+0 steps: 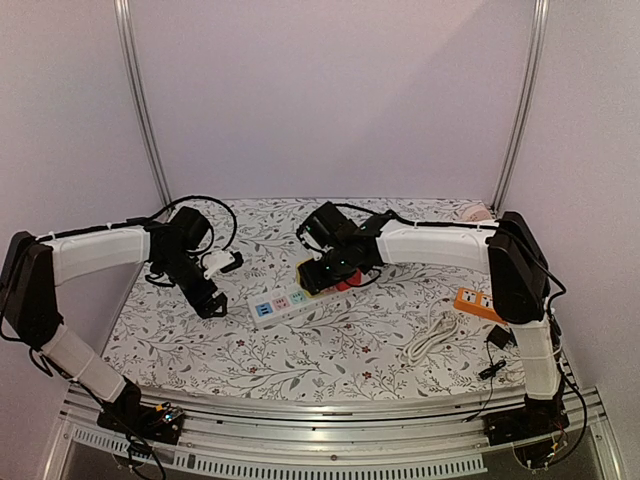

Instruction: Insert the plug

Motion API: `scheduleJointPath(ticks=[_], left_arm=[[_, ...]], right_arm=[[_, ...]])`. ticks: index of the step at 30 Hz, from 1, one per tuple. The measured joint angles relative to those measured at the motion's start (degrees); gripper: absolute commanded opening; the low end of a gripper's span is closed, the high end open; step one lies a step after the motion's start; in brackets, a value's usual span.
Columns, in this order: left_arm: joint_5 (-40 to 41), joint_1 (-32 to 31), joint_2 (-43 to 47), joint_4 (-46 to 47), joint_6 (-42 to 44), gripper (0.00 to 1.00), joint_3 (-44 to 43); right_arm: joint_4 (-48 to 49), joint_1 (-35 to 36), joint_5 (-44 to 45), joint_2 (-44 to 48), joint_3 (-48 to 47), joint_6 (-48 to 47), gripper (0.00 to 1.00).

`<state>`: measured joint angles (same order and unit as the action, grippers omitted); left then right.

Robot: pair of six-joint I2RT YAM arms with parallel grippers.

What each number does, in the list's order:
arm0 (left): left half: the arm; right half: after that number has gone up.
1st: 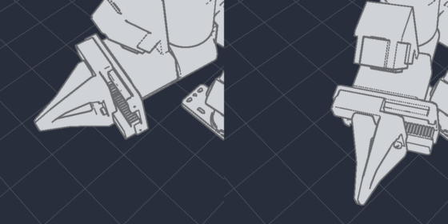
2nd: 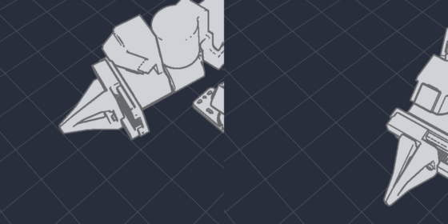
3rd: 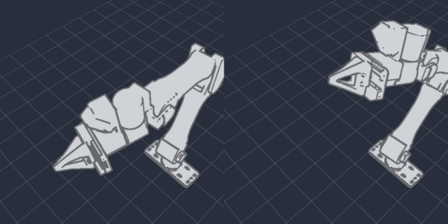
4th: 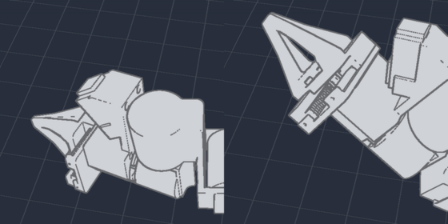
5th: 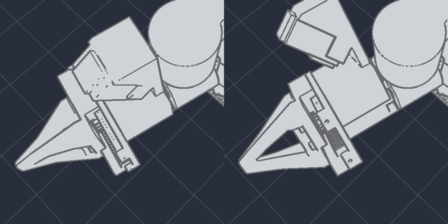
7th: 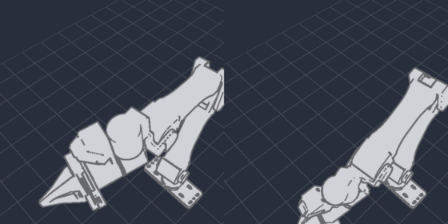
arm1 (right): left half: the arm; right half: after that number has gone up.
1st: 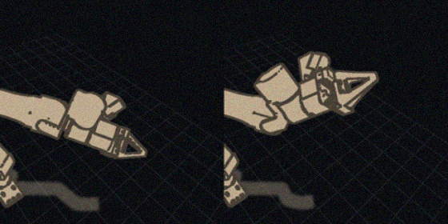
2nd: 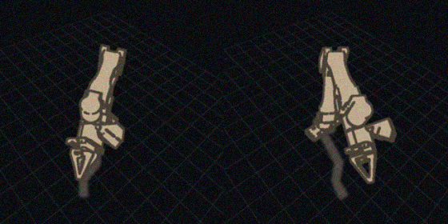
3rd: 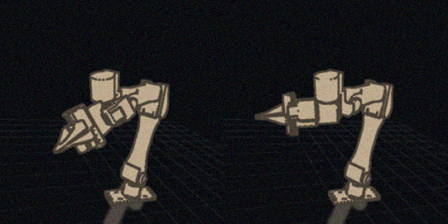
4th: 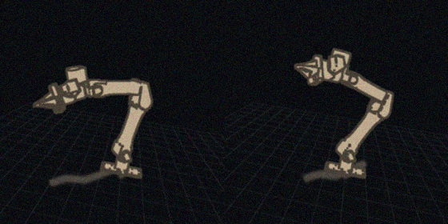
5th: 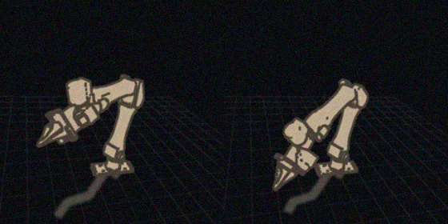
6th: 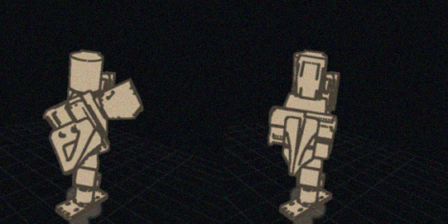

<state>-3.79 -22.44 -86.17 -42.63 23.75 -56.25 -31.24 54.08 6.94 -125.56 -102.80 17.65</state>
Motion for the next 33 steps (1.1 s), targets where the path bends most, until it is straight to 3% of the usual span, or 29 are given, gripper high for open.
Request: scheduleJointPath(ticks=[33], left_arm=[[1.0,0.0,-1.0,0.5,0.1,0.95,0.0]], right_arm=[[0.4,1.6,2.0,-0.4,1.3,3.3,0.00]])
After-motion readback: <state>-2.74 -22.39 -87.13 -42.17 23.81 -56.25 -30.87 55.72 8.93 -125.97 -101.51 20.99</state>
